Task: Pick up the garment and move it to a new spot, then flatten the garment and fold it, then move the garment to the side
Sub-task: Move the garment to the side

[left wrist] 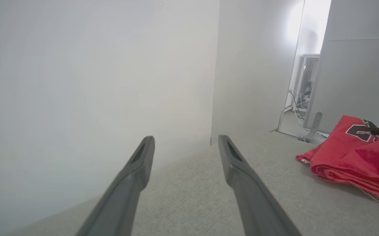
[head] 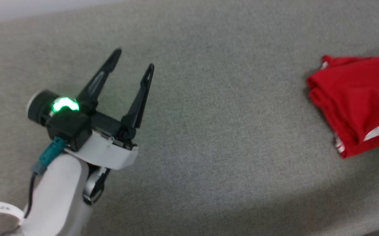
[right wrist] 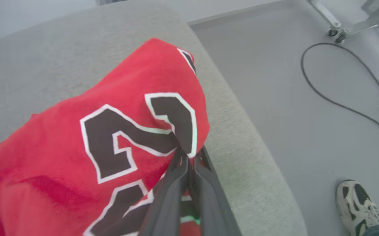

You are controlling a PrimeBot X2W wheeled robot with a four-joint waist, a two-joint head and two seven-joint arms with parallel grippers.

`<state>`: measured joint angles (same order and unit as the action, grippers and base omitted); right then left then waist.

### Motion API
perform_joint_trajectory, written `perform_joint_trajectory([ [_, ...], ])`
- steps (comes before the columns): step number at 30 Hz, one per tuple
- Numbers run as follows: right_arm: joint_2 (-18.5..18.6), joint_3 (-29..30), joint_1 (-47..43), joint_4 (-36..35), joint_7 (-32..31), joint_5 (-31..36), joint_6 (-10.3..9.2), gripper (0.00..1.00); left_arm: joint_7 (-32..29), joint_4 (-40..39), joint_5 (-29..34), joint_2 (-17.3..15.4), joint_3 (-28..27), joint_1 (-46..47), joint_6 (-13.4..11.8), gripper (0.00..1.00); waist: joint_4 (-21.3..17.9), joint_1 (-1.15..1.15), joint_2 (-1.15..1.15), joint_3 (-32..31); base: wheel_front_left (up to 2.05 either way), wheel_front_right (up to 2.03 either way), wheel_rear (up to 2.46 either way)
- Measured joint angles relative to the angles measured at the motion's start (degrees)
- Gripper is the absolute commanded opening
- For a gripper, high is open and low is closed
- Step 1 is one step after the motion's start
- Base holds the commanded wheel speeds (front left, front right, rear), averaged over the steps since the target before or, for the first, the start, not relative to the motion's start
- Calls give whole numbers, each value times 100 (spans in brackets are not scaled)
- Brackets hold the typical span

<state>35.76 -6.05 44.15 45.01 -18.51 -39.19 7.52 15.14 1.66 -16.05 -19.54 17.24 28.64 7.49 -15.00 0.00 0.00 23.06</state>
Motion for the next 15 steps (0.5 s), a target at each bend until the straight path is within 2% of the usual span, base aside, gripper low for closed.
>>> perform_joint_trajectory([
  [6, 8, 26, 658, 804, 772, 747, 0, 0, 0, -120, 52, -188, 97, 302, 0, 100, -134, 0, 0, 478, 0, 0, 0],
  [10, -246, 164, 1111, 1382, 1230, 947, 0, 0, 0, -132, 118, -334, 179, 392, 0, 100, -187, 0, 0, 723, 0, 0, 0],
  [15, -310, 348, 1504, 2115, 1750, 1295, 0, 0, -1, -159, 143, -434, 179, 448, 0, 100, -197, 0, 0, 930, 0, 0, 0],
])
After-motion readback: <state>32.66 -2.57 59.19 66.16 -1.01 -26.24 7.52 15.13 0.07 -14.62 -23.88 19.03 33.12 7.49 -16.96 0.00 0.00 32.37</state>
